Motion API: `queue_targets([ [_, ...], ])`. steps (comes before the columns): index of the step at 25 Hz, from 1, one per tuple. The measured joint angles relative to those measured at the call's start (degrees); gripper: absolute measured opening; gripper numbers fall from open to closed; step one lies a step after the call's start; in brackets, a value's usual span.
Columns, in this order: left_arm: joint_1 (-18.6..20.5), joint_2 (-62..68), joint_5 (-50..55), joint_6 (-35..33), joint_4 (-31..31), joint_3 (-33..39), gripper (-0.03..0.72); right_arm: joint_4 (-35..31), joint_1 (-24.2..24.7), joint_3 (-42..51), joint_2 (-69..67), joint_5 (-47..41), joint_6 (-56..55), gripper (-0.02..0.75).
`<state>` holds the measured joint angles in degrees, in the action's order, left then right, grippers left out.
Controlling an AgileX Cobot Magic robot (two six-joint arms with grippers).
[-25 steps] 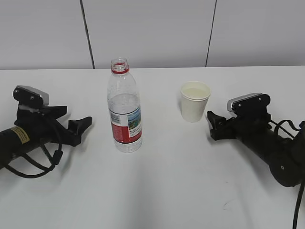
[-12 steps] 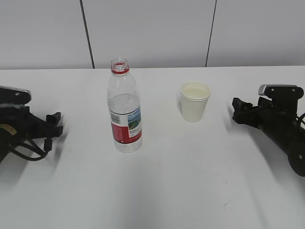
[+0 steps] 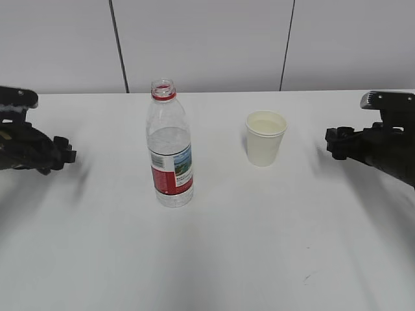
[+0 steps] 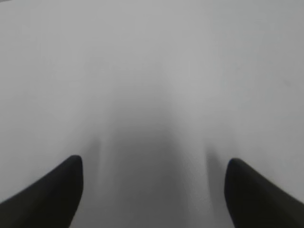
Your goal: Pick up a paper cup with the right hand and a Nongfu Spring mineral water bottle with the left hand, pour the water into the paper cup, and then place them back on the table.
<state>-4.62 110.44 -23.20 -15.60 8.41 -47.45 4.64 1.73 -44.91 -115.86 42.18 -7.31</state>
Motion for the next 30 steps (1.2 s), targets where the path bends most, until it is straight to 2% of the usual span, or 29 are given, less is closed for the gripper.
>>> queue_targets([
  [5, 0.0, -3.4, 20.6, 0.0, 0.0, -8.5, 0.535, 0.1, 0.0, -3.2, 4.9, -19.4, 0.0, 0.595],
  [11, 0.0, -4.1, 47.8, 1.2, -3.2, -22.9, 0.533, 0.1, 0.0, -10.3, 9.4, -46.5, 0.0, 0.595],
  [18, 0.0, -4.1, 73.4, 11.5, -17.7, -35.8, 0.524, -0.5, 0.0, -21.6, 10.0, -76.0, 1.8, 0.594],
  [24, 0.0, -4.1, 86.3, 12.3, -19.2, -40.0, 0.522, -1.3, 0.0, -30.9, 10.0, -93.1, 5.5, 0.594],
  [30, 0.0, -4.1, 92.8, 12.3, -18.8, -40.5, 0.522, -3.7, 0.0, -39.6, 10.0, -106.1, 10.3, 0.594],
])
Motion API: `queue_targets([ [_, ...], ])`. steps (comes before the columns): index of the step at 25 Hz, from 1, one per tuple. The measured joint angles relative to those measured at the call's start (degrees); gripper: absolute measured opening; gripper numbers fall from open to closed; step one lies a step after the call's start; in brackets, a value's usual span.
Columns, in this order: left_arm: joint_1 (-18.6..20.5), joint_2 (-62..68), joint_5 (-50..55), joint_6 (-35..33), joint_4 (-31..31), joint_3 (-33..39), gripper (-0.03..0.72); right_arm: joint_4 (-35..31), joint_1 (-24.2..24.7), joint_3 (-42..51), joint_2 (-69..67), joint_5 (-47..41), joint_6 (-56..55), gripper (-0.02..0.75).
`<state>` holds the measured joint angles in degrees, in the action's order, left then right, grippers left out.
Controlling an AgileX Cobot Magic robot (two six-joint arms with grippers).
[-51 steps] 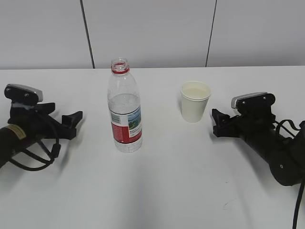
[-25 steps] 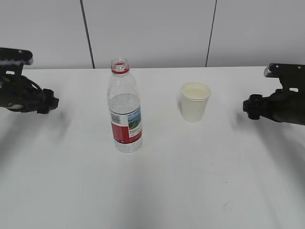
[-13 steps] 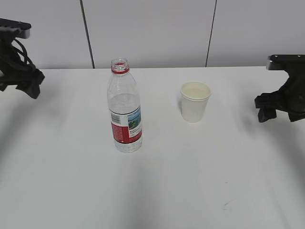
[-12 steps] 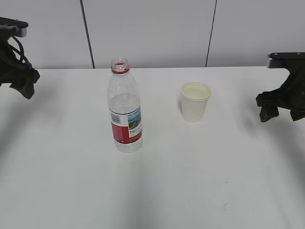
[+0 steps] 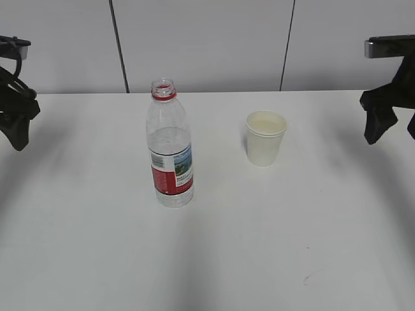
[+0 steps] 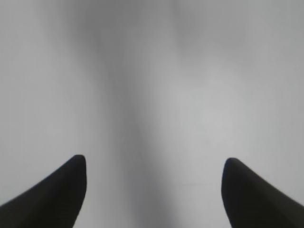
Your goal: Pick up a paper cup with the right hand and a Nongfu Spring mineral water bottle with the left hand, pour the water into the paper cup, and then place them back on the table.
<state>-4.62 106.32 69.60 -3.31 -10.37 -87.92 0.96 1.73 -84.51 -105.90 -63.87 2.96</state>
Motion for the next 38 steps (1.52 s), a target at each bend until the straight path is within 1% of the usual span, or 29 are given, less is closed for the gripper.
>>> queue_targets([
  [2, 0.0, -0.2, 0.2, 0.0, 0.4, 0.0, 0.522, -0.1, 0.0, -2.5, 0.0, -3.4, 1.1, 0.594],
  [5, 0.0, -0.8, 0.2, 0.0, 2.5, 0.0, 0.522, -0.2, 0.0, -5.2, 0.0, -5.5, 2.3, 0.593],
  [14, 0.0, -4.7, 0.5, 0.0, 4.6, -0.1, 0.522, -2.0, 0.0, -6.6, 0.0, -6.1, 3.2, 0.593],
  [17, 0.0, -6.4, 0.5, 0.0, 5.2, 1.4, 0.522, -2.3, 0.0, -6.0, 0.9, -6.2, 3.3, 0.592],
  [19, 0.0, -8.1, 0.4, 0.0, 5.5, 3.8, 0.522, -2.7, 0.0, -4.2, 2.4, -6.2, 3.3, 0.592],
  [25, 0.0, -15.4, 0.5, 0.0, 5.8, 13.9, 0.522, -3.1, 0.0, 2.9, 8.1, -6.2, 3.4, 0.586],
  [32, 0.0, -27.1, 0.6, 0.0, 6.1, 24.3, 0.522, -3.5, 0.0, 12.0, 15.8, -6.2, 3.7, 0.586],
  [38, 0.0, -38.0, 0.3, 0.0, 7.5, 32.8, 0.521, -3.5, 0.0, 19.8, 23.8, -6.2, 3.8, 0.586],
])
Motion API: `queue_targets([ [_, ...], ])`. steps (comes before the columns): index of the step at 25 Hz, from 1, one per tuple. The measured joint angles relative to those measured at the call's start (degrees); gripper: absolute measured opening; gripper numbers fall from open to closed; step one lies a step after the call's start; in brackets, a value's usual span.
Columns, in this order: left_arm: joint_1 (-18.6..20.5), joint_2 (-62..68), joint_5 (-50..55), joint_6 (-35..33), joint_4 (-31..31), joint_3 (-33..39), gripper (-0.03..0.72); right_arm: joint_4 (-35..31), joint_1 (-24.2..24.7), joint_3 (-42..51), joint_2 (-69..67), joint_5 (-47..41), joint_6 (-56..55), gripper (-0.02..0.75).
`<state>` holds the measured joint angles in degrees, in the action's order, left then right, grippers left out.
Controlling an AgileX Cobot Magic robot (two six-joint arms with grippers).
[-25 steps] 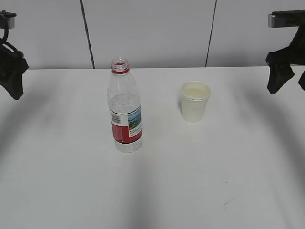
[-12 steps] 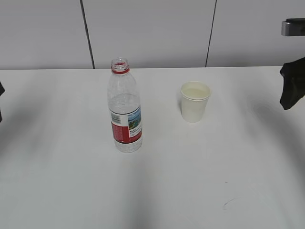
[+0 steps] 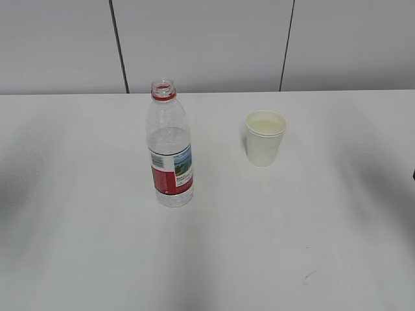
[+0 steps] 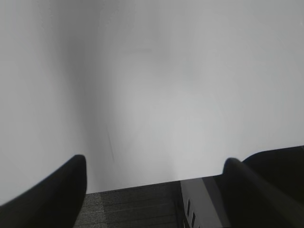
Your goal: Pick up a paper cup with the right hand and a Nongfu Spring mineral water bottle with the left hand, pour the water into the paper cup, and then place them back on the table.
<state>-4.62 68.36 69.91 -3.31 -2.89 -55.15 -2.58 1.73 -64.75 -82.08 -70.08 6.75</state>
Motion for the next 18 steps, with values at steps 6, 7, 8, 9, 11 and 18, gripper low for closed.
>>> queue_targets([
  [6, 0.0, -9.7, -0.5, 0.0, 0.3, 7.6, 0.521, 0.0, 0.0, 6.5, 6.7, 0.0, 0.0, 0.585],
  [7, 0.0, -11.3, -0.5, 0.0, 0.3, 8.7, 0.521, 0.0, 0.0, 7.2, 7.7, 0.0, 0.0, 0.585],
  [8, 0.0, -12.9, -0.5, 0.0, 0.3, 9.8, 0.521, 0.0, 0.0, 8.1, 8.4, 0.0, 0.0, 0.585],
  [9, 0.0, -14.2, -0.6, 0.0, 0.3, 10.7, 0.521, 0.0, 0.0, 9.0, 9.4, 0.0, 0.0, 0.585],
  [11, 0.0, -17.3, -1.3, 0.0, 0.3, 12.8, 0.521, 0.0, 0.0, 10.5, 10.9, 0.0, 0.1, 0.585],
  [18, 0.0, -27.8, -3.3, 0.0, 0.6, 19.1, 0.521, 0.0, 0.0, 14.5, 15.5, 0.2, 0.2, 0.585],
])
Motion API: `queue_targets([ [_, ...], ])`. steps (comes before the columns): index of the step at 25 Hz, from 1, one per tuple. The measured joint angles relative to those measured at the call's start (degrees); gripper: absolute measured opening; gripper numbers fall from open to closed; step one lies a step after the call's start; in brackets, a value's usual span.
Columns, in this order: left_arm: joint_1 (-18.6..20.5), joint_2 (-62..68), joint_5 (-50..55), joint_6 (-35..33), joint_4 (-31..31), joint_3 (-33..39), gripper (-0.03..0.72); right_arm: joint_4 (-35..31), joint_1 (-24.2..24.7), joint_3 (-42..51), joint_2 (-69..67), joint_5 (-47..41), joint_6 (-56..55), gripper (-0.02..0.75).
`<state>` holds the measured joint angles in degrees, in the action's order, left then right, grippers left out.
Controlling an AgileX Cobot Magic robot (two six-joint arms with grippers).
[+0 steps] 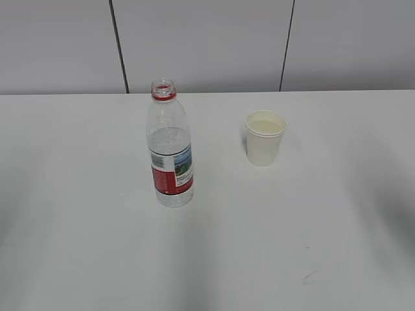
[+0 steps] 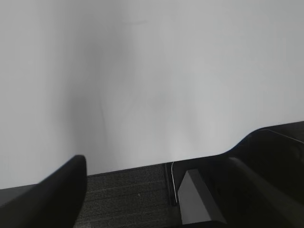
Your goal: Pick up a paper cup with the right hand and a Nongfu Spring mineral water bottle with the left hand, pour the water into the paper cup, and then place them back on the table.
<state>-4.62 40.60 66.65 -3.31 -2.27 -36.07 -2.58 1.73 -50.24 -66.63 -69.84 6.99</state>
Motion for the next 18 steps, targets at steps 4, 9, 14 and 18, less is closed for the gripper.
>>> queue_targets([
  [4, 0.0, -5.7, -1.0, 0.2, 0.7, 2.7, 0.521, 0.0, 0.0, 2.3, 2.4, 0.7, 0.0, 0.585],
  [9, 0.0, -13.4, -5.3, 0.5, 2.7, 4.4, 0.521, 0.0, 0.0, 5.5, 5.4, 2.4, 0.8, 0.585],
  [14, 0.0, -21.1, -5.7, 0.5, 2.9, 4.8, 0.521, 0.0, 0.0, 10.0, 9.7, 5.0, 1.6, 0.585],
  [18, 0.0, -29.0, -5.6, 0.5, 2.6, 4.8, 0.521, 0.0, 0.0, 14.7, 14.1, 7.5, 2.0, 0.585],
])
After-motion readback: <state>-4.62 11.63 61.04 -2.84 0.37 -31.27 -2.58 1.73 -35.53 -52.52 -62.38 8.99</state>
